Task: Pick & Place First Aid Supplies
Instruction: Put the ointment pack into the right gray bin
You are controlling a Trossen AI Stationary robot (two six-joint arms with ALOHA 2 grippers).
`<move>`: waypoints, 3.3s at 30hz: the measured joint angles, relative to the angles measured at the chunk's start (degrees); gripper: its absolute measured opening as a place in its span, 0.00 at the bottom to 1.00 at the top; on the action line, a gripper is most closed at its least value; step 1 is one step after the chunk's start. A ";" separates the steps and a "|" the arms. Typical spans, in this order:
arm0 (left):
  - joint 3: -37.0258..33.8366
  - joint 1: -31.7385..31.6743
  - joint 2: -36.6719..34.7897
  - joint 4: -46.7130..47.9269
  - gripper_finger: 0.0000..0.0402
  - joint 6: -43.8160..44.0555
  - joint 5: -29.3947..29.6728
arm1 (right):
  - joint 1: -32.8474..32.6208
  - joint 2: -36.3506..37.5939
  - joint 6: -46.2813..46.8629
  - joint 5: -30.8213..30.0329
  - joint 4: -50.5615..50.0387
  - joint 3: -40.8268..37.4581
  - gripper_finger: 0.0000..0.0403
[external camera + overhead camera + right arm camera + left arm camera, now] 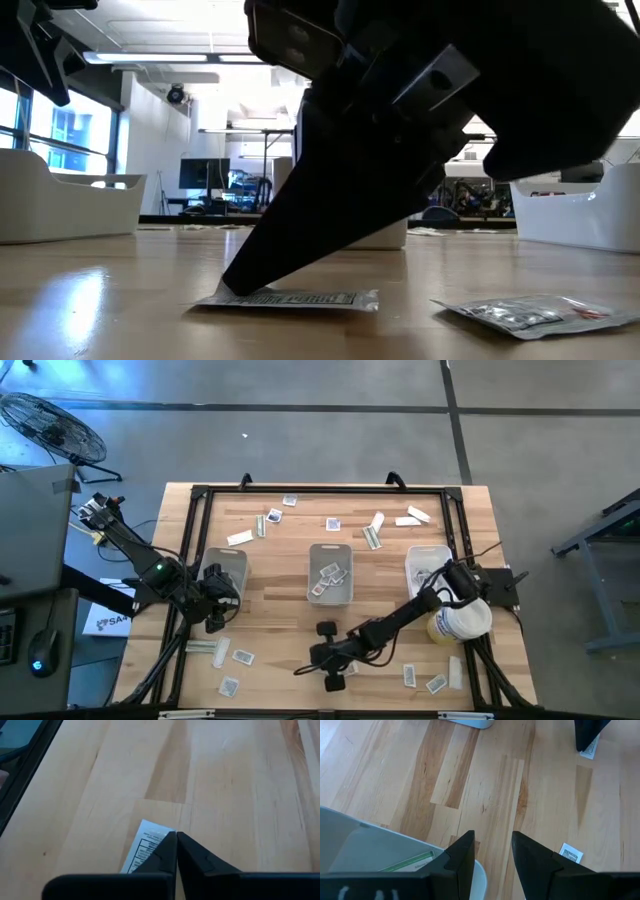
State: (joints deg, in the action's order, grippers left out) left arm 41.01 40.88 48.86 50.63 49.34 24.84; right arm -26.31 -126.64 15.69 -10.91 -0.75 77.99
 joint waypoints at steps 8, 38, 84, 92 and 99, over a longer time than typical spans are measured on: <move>0.00 0.02 0.02 -0.02 0.32 0.02 0.02 | 0.15 2.50 -3.01 -5.30 -1.43 -0.36 0.00; -0.01 0.00 0.00 0.00 0.32 0.00 0.00 | 15.69 24.16 -16.52 -10.85 -9.47 -0.04 0.00; 0.00 0.00 0.02 -0.04 0.32 0.02 -0.26 | 12.23 28.77 -17.25 13.43 -23.65 -0.02 0.29; 0.00 0.01 0.00 0.04 0.32 0.00 -0.30 | 2.22 21.77 -11.52 19.35 -21.02 -0.06 0.30; 0.00 0.01 0.00 0.01 0.32 0.00 -0.33 | -0.74 15.53 -12.30 23.72 -14.03 -0.06 0.35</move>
State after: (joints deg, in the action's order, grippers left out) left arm 41.01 40.89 48.86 50.64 49.35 24.51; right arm -27.06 -111.11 3.39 12.80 -14.79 77.93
